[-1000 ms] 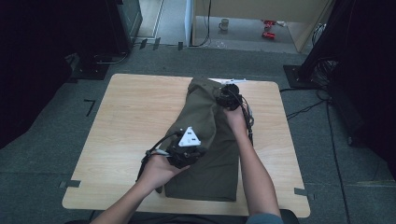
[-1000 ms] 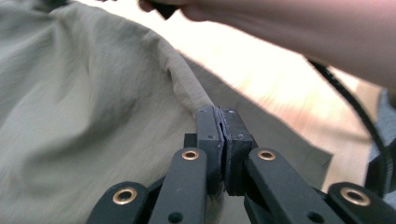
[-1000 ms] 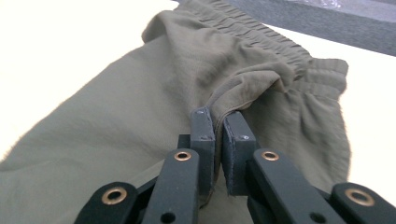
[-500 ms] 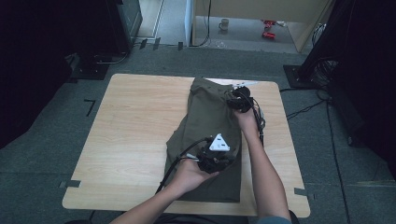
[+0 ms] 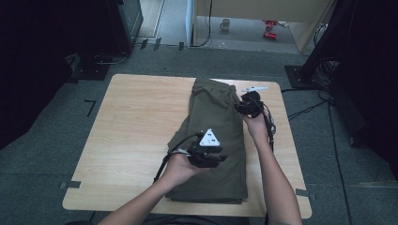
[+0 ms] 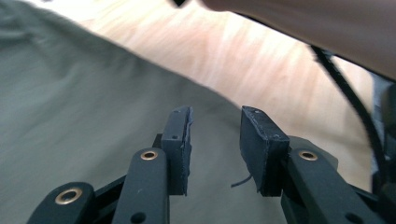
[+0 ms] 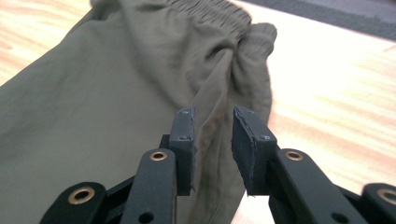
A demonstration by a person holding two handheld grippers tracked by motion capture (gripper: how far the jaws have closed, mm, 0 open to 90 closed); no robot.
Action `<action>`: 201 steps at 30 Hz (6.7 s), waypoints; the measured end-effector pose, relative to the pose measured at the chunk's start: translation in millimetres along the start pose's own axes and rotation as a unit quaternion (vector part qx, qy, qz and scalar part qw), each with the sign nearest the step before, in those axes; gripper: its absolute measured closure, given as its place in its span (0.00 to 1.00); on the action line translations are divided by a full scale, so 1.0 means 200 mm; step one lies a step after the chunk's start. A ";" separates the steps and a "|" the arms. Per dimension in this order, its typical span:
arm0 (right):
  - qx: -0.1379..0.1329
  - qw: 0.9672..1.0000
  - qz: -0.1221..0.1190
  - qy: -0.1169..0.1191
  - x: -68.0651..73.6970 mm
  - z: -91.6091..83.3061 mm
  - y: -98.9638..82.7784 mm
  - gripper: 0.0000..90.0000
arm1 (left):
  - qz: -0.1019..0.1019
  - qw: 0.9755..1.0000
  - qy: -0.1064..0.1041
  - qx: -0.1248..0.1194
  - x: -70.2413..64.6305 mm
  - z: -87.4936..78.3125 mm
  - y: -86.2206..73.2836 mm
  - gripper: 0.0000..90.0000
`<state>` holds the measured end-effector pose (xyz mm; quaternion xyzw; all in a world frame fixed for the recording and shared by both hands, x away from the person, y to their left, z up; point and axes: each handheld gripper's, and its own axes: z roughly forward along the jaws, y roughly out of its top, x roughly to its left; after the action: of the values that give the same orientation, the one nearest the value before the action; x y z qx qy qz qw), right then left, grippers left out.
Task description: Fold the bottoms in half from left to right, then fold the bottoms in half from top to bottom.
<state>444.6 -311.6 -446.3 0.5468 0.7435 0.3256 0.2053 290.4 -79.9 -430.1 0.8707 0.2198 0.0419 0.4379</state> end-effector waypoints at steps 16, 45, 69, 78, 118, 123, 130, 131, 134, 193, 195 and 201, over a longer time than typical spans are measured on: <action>-0.033 0.998 -0.019 0.040 0.05 -0.09 -0.16 0.63 | -0.016 0.997 0.074 0.004 0.37 -0.09 -0.15 0.68; -0.009 0.998 -0.042 0.036 0.11 0.01 -0.44 0.78 | -0.046 0.995 0.080 0.032 0.63 0.03 -0.37 0.69; -0.045 0.997 -0.047 0.041 0.19 0.03 -0.51 0.66 | -0.050 0.995 0.088 0.018 0.60 -0.01 -0.45 0.69; -0.044 0.996 -0.055 0.050 0.25 0.03 -0.52 0.62 | -0.065 0.993 0.089 0.030 0.59 -0.06 -0.48 0.68; -0.027 0.988 -0.112 0.107 0.54 -0.03 -0.58 0.44 | -0.084 0.991 0.085 0.067 0.39 -0.31 -0.66 0.42; -0.021 0.987 -0.118 0.111 0.57 -0.05 -0.60 0.43 | -0.091 0.990 0.078 0.070 0.37 -0.34 -0.68 0.42; -0.014 0.985 -0.127 0.116 0.61 -0.08 -0.63 0.42 | -0.093 0.991 0.072 0.069 0.34 -0.37 -0.71 0.41; -0.013 0.985 -0.128 0.117 0.61 -0.09 -0.63 0.42 | -0.092 0.991 0.071 0.071 0.34 -0.38 -0.71 0.41; -0.011 0.984 -0.130 0.119 0.62 -0.10 -0.64 0.42 | -0.092 0.991 0.073 0.070 0.33 -0.39 -0.72 0.41; -0.036 0.994 -0.030 0.095 0.33 0.15 -0.18 0.36 | -0.138 0.983 0.121 0.030 1.03 -0.24 -0.37 0.45; -0.039 0.994 -0.026 0.095 0.32 0.16 -0.16 0.35 | -0.136 0.983 0.122 0.029 1.04 -0.23 -0.35 0.45; -0.037 0.994 -0.026 0.096 0.33 0.20 -0.09 0.33 | -0.134 0.983 0.121 0.038 1.10 -0.20 -0.31 0.44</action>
<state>437.5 -242.3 -482.9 0.4854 0.7613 0.3985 0.1611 456.1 74.2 -479.4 0.8377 0.3876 0.0797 0.3764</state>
